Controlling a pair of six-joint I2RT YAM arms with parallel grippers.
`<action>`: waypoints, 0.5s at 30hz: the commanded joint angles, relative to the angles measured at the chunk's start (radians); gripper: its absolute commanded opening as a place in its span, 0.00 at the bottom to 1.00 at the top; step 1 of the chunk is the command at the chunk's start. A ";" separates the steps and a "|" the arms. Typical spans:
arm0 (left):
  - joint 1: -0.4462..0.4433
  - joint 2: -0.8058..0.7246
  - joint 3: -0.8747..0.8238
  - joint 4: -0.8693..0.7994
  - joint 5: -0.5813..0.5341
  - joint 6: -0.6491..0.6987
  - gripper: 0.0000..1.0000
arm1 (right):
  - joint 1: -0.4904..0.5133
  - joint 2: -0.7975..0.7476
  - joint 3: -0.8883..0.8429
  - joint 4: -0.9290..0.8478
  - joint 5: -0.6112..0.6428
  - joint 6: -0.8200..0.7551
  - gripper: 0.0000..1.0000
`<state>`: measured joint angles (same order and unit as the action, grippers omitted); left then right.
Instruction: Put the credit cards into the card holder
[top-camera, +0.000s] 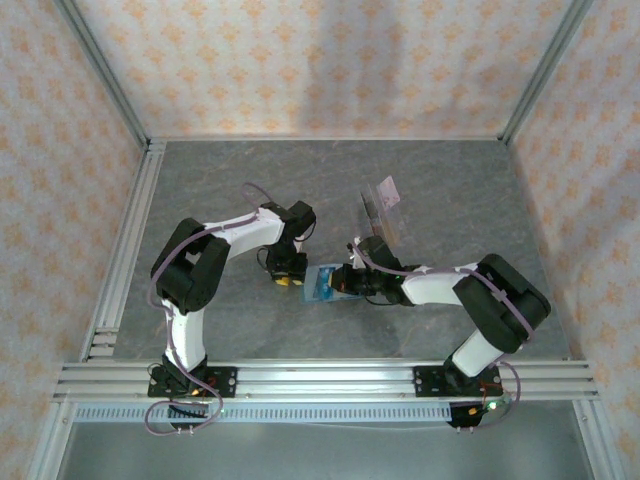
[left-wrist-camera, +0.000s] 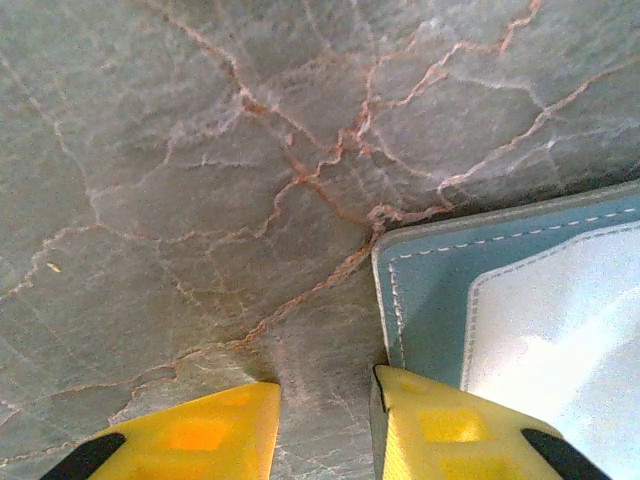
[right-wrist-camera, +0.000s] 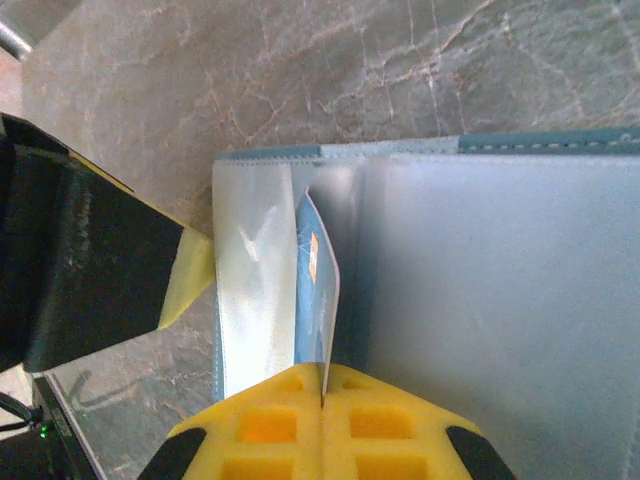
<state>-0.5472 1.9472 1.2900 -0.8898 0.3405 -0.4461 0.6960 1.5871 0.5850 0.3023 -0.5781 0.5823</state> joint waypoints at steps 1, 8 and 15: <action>0.008 0.036 -0.054 -0.034 -0.027 -0.004 0.31 | 0.005 0.022 0.022 -0.142 -0.007 -0.068 0.00; 0.007 0.038 -0.055 -0.030 -0.023 -0.003 0.31 | 0.006 0.069 0.082 -0.200 -0.033 -0.112 0.00; 0.008 0.035 -0.063 -0.027 -0.017 -0.005 0.31 | 0.004 0.131 0.147 -0.236 -0.051 -0.142 0.00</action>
<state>-0.5472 1.9453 1.2858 -0.8848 0.3431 -0.4461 0.6949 1.6779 0.7181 0.1650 -0.6300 0.4843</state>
